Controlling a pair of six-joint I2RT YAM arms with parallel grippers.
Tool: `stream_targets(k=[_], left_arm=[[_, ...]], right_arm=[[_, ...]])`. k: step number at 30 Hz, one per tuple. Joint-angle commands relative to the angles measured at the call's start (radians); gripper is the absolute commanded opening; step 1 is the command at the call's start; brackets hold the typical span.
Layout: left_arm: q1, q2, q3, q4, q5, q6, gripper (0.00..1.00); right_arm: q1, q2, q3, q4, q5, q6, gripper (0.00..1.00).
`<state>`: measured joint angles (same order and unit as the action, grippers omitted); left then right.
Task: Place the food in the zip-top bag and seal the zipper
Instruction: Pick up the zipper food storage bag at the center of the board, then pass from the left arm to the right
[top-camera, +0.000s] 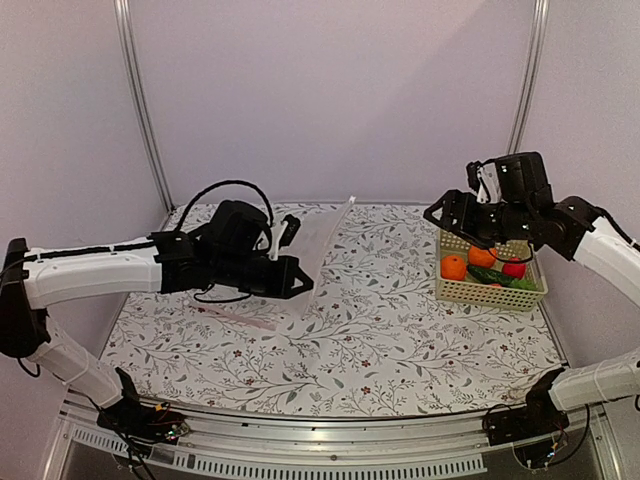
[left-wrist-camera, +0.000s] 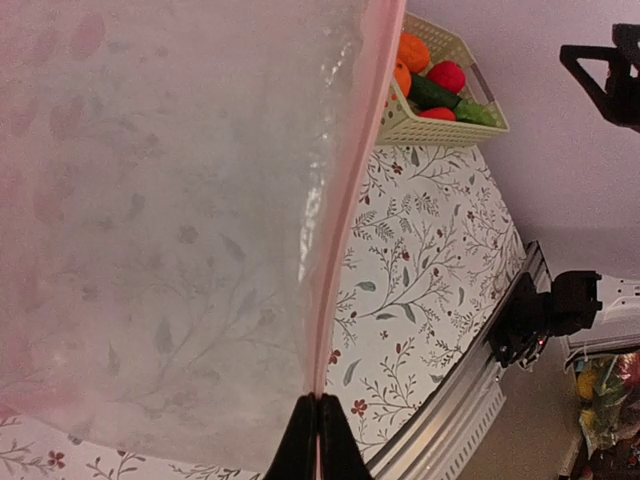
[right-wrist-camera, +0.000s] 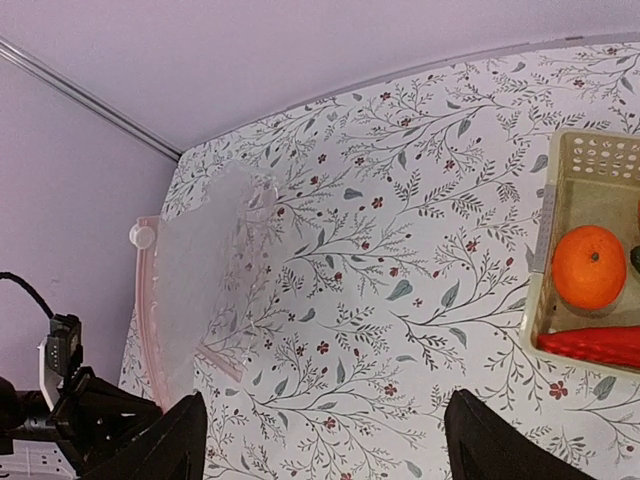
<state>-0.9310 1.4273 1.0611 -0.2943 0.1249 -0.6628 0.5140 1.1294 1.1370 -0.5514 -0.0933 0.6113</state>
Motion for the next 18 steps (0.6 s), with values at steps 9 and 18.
stream_targets(k=[9,18], left_arm=[[-0.051,0.073,-0.06,0.129,0.009,-0.102,0.0],[-0.066,0.094,-0.081,0.144,-0.009,-0.115,0.0]], right_arm=[[0.28,0.316,0.246,0.01,0.268,0.124,0.71],[0.317,0.487,0.374,-0.02,0.318,0.127,0.56]])
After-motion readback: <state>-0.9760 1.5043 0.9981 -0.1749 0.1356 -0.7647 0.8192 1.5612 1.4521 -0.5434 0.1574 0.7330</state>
